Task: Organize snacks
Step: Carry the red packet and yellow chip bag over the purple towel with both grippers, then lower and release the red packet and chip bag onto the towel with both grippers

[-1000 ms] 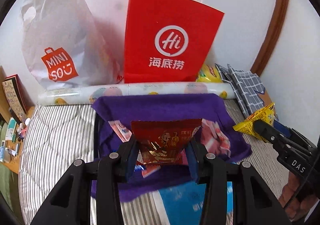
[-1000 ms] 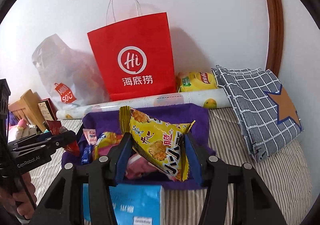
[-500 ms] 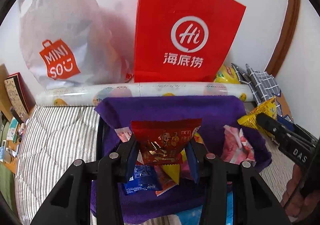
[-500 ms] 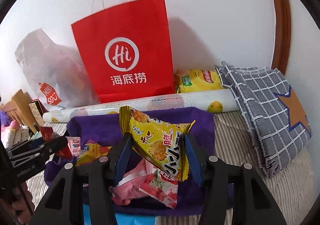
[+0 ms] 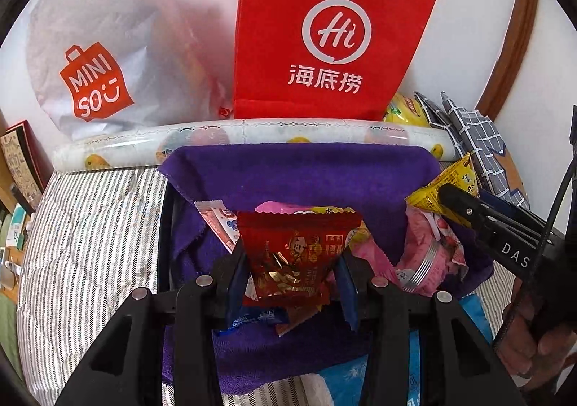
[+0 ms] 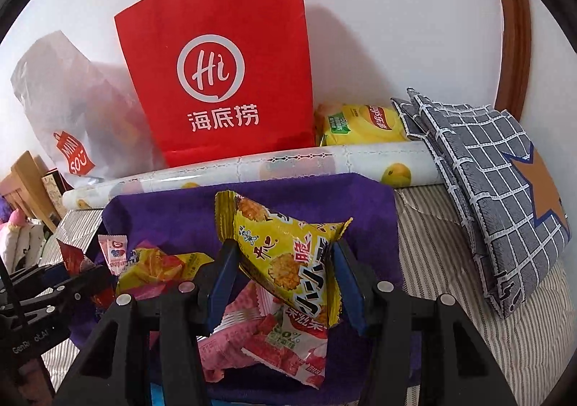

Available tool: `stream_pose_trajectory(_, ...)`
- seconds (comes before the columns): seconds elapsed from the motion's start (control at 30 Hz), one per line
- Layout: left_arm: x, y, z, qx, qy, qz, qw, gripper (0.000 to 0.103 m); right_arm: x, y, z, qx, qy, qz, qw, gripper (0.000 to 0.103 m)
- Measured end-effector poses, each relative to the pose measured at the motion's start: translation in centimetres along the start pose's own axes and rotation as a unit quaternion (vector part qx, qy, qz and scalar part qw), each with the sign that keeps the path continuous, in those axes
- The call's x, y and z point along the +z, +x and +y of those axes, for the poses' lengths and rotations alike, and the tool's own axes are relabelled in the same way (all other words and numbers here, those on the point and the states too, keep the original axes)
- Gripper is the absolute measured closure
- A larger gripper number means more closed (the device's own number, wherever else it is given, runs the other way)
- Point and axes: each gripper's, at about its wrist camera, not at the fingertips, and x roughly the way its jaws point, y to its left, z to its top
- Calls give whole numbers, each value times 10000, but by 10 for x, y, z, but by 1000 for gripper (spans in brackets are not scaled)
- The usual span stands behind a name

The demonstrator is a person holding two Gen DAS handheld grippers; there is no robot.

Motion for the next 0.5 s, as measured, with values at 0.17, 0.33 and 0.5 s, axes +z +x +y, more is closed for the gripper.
stream_pose_trajectory(0.17,-2,2,-2,2,26,22,10000,60,-2,0,-2,23,47,65,10000,51)
stream_pose_trajectory(0.33,-3,5,-5,-5,47,26,10000,60,-3,-3,-3,116,37,29,9999,47)
stream_pose_trajectory(0.5,-4,8,-6,-29,63,69,10000,60,-6,-9,-5,134,55,-74,9999,42)
